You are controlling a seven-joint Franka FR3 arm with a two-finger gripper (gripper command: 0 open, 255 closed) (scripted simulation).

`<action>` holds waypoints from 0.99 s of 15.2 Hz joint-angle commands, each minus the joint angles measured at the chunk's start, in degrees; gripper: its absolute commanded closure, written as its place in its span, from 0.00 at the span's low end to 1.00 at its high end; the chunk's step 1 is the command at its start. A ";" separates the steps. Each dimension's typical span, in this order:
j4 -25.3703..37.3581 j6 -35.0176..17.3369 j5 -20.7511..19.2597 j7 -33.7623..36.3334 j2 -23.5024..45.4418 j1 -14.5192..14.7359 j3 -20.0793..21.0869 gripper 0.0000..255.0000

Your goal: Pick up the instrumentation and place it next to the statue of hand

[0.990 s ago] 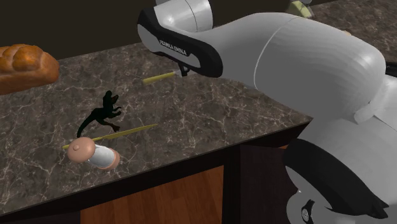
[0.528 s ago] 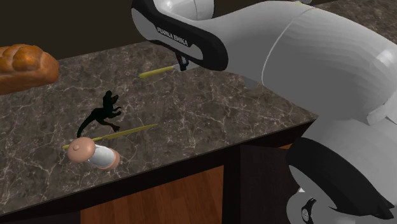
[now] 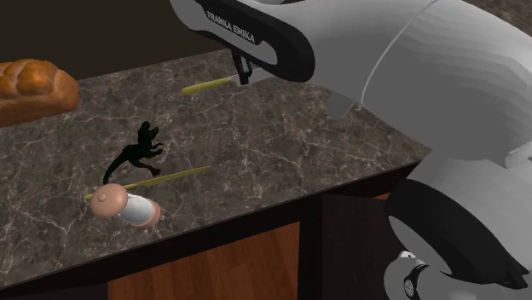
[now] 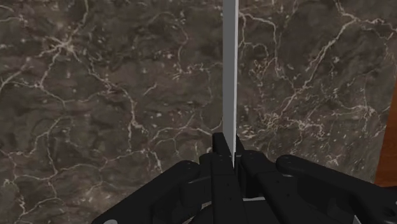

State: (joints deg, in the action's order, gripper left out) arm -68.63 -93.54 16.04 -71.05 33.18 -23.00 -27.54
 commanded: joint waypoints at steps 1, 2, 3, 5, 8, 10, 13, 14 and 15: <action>1.69 1.67 -0.04 0.18 0.00 -0.26 -0.03 1.00; 2.65 2.50 -0.02 0.26 0.10 -0.45 -0.03 1.00; 3.64 3.35 0.01 0.34 0.22 -0.64 -0.03 1.00; 5.77 5.10 0.10 0.50 0.54 -1.07 0.00 1.00; 9.34 7.89 0.33 0.75 1.24 -1.87 0.09 1.00; 12.06 9.89 0.56 0.94 1.89 -2.51 0.18 1.00; 9.19 9.65 -0.26 0.23 -0.72 -1.98 -0.39 1.00; 4.41 7.86 -1.26 -0.55 -3.67 -0.99 -1.05 1.00; 0.21 6.32 -2.24 -1.23 -6.36 -0.20 -1.62 1.00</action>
State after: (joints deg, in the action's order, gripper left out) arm -64.28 -85.65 14.70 -71.64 29.39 -24.01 -28.63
